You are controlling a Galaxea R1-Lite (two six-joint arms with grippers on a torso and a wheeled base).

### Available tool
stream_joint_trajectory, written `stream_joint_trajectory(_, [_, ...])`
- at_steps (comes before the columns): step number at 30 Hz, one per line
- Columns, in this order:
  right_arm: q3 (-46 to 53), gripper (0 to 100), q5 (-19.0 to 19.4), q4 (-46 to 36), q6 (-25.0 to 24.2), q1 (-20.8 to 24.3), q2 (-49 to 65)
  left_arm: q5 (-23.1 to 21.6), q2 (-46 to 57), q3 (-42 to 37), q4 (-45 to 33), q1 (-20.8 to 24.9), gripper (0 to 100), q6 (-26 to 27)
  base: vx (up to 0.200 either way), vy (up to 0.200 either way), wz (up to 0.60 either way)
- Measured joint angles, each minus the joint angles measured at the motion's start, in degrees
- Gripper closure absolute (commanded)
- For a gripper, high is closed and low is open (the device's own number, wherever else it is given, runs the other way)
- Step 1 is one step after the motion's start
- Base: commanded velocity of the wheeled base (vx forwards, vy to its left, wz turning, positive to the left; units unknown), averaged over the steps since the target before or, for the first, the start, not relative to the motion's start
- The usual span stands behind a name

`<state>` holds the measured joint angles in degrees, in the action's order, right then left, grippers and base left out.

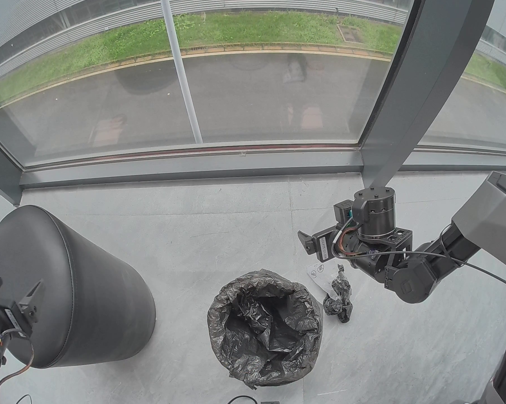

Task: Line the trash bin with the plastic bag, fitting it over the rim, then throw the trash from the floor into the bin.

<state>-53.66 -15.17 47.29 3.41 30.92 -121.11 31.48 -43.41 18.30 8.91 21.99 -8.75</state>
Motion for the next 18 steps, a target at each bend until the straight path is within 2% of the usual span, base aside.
stream_joint_trajectory(5, [-3.2,0,-0.6,-5.8,1.2,0.3,1.2,0.0,8.3,-3.2,-3.0,-7.8,0,0.8,0.0,0.0,0.0])
stream_joint_trajectory(10, [-5.3,0,-0.8,-7.5,1.4,0.4,1.6,-0.1,15.8,-8.3,-4.0,-14.5,0,6.3,0.0,0.0,0.0])
stream_joint_trajectory(18, [-6.2,0,-0.8,-7.4,1.5,0.5,1.5,-0.3,28.5,-15.7,-4.7,-19.3,0,9.0,0.0,0.0,0.0])
